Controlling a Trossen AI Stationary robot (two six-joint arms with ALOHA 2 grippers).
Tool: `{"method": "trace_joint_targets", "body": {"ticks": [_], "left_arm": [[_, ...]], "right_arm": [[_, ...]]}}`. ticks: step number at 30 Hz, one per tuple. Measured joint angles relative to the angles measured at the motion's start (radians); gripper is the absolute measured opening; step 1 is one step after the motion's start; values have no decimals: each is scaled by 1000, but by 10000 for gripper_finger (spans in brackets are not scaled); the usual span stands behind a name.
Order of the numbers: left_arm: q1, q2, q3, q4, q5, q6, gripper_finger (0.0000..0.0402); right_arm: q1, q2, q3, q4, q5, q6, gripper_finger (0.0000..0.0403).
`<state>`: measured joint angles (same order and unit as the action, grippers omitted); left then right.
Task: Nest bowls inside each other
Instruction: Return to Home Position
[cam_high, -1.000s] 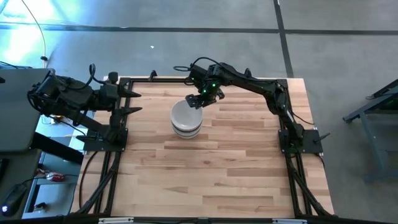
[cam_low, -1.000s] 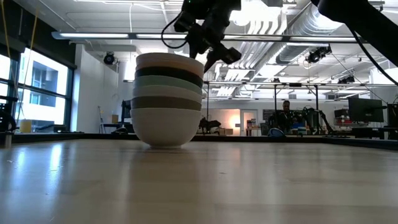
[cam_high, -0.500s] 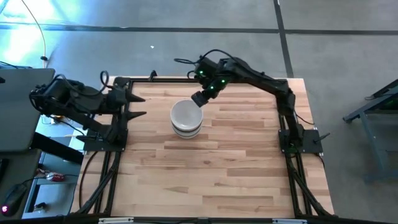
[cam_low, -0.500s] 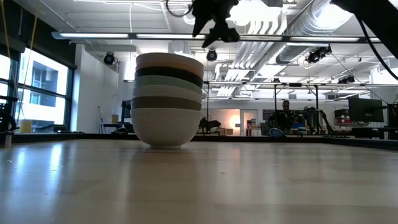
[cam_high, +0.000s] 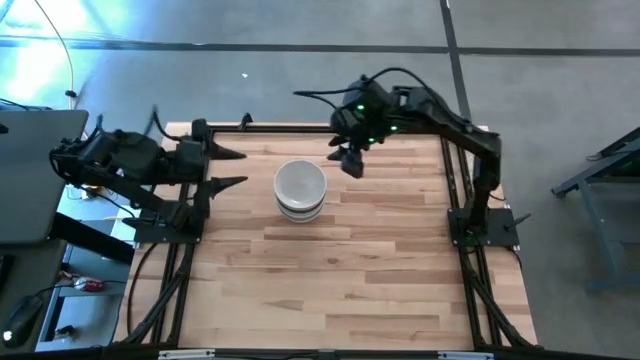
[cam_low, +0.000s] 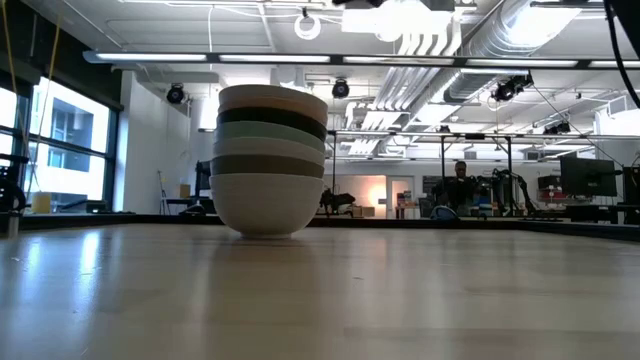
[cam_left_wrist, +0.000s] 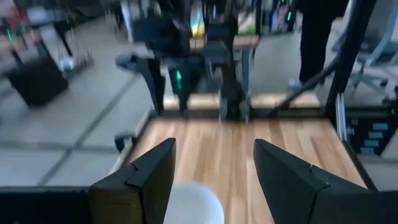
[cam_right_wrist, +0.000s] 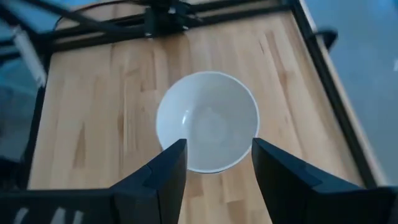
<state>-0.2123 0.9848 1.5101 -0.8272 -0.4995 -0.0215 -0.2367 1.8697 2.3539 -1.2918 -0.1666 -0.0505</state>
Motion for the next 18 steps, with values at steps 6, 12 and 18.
{"method": "trace_joint_targets", "body": {"ticks": [6,12,18], "left_arm": [[1,-10,0,177,-13,188,207],[50,-16,0,244,-10,290,207],[153,-58,0,250,20,346,207]], "right_arm": [[3,-103,0,-1,-11,-203,172],[-25,-207,0,21,-25,-292,172],[-73,-305,0,40,-59,-325,172]]}}
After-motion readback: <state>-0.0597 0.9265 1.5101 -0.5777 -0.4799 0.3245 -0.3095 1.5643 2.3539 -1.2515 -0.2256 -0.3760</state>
